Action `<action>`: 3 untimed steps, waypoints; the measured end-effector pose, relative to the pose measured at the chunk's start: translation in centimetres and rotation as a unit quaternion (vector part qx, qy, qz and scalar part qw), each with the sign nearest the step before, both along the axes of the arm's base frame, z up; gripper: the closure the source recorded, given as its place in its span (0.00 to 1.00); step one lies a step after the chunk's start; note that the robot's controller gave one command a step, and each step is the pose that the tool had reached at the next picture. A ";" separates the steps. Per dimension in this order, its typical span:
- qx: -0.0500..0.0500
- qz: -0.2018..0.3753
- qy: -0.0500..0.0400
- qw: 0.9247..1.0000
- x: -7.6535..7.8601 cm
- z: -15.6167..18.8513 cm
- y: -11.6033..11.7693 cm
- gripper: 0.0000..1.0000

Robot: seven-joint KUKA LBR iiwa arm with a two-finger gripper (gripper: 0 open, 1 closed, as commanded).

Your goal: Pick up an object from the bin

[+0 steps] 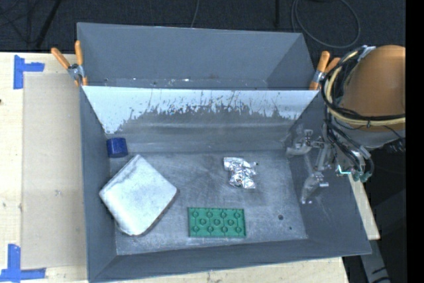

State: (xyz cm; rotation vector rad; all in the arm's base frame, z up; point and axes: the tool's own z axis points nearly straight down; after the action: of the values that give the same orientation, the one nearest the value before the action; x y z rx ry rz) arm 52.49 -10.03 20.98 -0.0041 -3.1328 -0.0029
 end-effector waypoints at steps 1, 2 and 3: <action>-0.002 0.044 -0.006 0.999 6.8 -13.7 9.5 0.00; -0.001 0.025 -0.006 1.000 6.2 -10.9 6.6 0.00; -0.001 -0.084 -0.003 0.996 5.9 -11.1 7.8 0.00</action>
Offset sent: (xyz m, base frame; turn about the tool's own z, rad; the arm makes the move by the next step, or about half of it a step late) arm 0.0654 0.0951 -0.1398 -0.0842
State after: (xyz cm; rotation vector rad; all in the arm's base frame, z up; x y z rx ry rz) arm 58.40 -2.20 9.92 -0.2691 -3.1283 -0.0003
